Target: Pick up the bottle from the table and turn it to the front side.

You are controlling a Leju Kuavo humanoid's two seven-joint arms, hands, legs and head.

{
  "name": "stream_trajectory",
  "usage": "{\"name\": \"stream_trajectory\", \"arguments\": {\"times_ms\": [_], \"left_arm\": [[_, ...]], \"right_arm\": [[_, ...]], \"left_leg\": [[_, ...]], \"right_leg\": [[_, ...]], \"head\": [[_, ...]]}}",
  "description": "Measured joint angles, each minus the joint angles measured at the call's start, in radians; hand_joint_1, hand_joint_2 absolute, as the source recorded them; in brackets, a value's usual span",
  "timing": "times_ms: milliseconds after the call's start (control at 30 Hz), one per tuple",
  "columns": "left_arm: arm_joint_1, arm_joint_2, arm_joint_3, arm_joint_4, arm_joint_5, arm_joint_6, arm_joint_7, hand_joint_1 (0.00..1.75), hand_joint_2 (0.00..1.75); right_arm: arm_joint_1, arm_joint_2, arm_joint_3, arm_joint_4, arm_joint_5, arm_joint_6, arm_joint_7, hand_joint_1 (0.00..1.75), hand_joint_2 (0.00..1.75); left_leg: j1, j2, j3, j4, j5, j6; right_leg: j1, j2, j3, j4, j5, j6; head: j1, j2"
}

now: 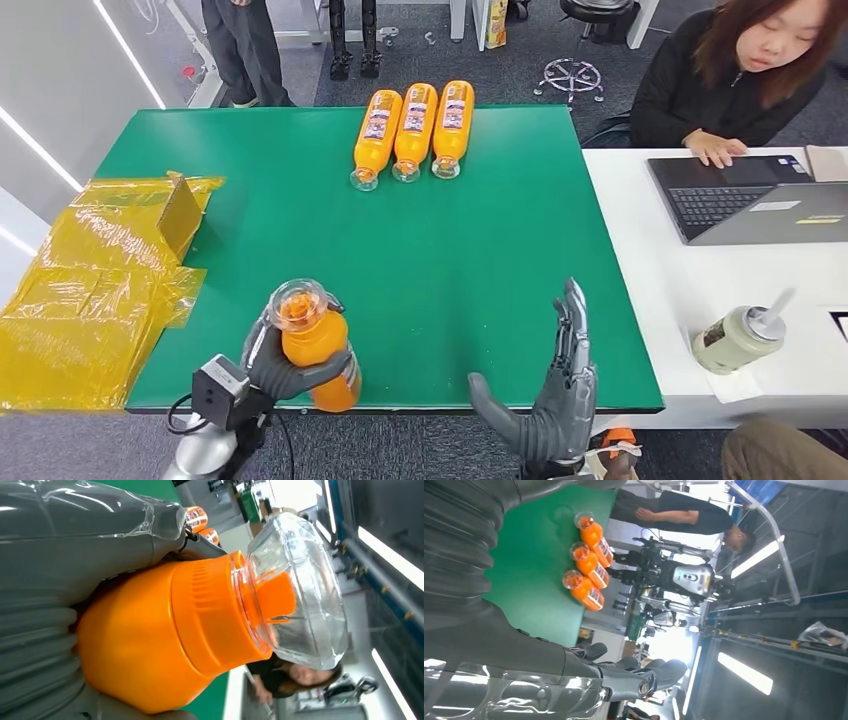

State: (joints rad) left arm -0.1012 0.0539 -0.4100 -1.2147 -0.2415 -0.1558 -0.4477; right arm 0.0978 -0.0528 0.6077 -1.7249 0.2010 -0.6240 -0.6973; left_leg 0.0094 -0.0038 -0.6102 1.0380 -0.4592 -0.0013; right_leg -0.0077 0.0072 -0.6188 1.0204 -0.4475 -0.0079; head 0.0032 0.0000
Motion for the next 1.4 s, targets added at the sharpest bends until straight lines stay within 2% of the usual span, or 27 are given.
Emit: {"name": "stream_trajectory", "arguments": {"times_ms": [100,200,333,433,533,667,733,800,933,1067,1167,1233,1400], "left_arm": [[-0.043,0.127,0.004,-0.011,0.062,-0.098,0.049,1.75,1.75],[-0.105,0.283,0.004,-0.043,0.111,-0.204,0.134,1.75,1.75],[-0.252,0.489,-0.009,-0.092,0.173,-0.35,0.254,1.75,1.75],[-0.422,0.591,-0.071,-0.106,0.162,-0.428,0.323,1.75,1.75],[-0.591,0.639,-0.157,-0.106,0.147,-0.49,0.379,1.75,1.75],[-0.765,0.65,-0.298,-0.077,0.076,-0.459,0.378,1.7,1.75],[-0.82,0.651,-0.379,-0.045,0.013,-0.395,0.356,1.65,1.75],[-0.839,0.654,-0.455,0.007,-0.037,-0.298,0.321,1.63,1.75],[-0.791,0.636,-0.559,0.191,-0.09,-0.08,0.216,1.64,1.75],[-0.677,0.551,-0.585,0.434,-0.133,0.086,0.16,1.64,1.75],[-0.601,0.481,-0.586,0.582,-0.159,0.155,0.164,1.69,1.75],[-0.585,0.447,-0.586,0.65,-0.171,0.181,0.178,1.68,1.75],[-0.569,0.408,-0.587,0.762,-0.177,0.2,0.211,1.65,1.75]], "right_arm": [[-0.023,-0.019,0.011,0.021,-0.05,-0.004,0.0,0.0,1.75],[-0.046,-0.033,0.015,0.038,-0.085,-0.001,0.0,0.0,1.75],[-0.071,-0.05,0.015,0.054,-0.12,0.012,0.0,0.0,1.75],[-0.087,-0.06,0.015,0.07,-0.132,0.023,0.0,0.0,1.75],[-0.097,-0.066,0.015,0.086,-0.145,0.027,0.0,0.0,1.75],[-0.104,-0.07,0.012,0.098,-0.158,0.022,0.0,0.0,1.75],[-0.105,-0.072,0.011,0.1,-0.166,0.023,0.0,0.0,1.75],[-0.103,-0.073,0.01,0.102,-0.172,0.027,0.0,0.0,1.75],[-0.093,-0.073,0.009,0.102,-0.175,0.036,0.0,0.0,1.75],[-0.085,-0.073,0.008,0.106,-0.167,0.042,0.0,0.0,1.75],[-0.082,-0.073,0.008,0.111,-0.162,0.041,0.0,0.0,1.75],[-0.08,-0.073,0.006,0.114,-0.161,0.038,0.0,0.0,1.75],[-0.049,-0.073,0.0,0.111,-0.151,0.031,0.0,0.0,1.75]], "left_leg": [[0.001,0.0,0.0,0.0,0.001,-0.002],[0.002,0.001,0.0,0.0,0.002,-0.004],[0.004,0.0,0.0,0.0,0.004,-0.006],[0.005,0.0,-0.002,0.0,0.006,-0.007],[0.004,0.0,-0.002,0.0,0.006,-0.008],[0.003,0.0,-0.002,0.001,0.006,-0.007],[0.003,0.0,-0.002,0.001,0.006,-0.007],[0.002,0.002,0.0,0.0,0.006,-0.007],[0.001,0.007,0.003,-0.002,0.005,-0.008],[0.001,0.008,0.003,-0.003,0.005,-0.009],[0.001,0.009,0.004,-0.003,0.004,-0.009],[-0.002,0.008,0.008,-0.005,0.001,-0.008],[-0.01,0.012,0.037,-0.015,-0.015,-0.004]], "right_leg": [[0.001,0.0,0.0,0.001,0.001,-0.001],[0.002,0.001,-0.001,0.001,0.001,-0.002],[0.004,0.001,-0.003,0.002,0.002,-0.004],[0.005,0.0,-0.003,0.002,0.004,-0.006],[0.004,0.0,-0.003,0.001,0.005,-0.006],[0.004,0.0,-0.003,0.001,0.005,-0.006],[0.003,0.001,-0.003,0.001,0.005,-0.006],[0.001,0.003,-0.003,0.001,0.005,-0.006],[0.001,0.008,-0.003,0.001,0.004,-0.006],[0.001,0.01,-0.003,0.001,0.004,-0.007],[0.001,0.011,-0.002,0.001,0.004,-0.006],[-0.002,0.009,0.003,0.001,0.001,-0.006],[-0.01,0.011,0.034,0.0,-0.012,-0.008]], "head": [[0.0,0.0],[0.0,0.0],[0.0,0.0],[0.0,0.0],[0.0,0.0],[0.0,0.0],[0.001,0.0],[0.001,0.0],[0.0,0.0],[0.0,0.0],[0.001,0.0],[0.001,0.0],[0.001,0.0]]}}
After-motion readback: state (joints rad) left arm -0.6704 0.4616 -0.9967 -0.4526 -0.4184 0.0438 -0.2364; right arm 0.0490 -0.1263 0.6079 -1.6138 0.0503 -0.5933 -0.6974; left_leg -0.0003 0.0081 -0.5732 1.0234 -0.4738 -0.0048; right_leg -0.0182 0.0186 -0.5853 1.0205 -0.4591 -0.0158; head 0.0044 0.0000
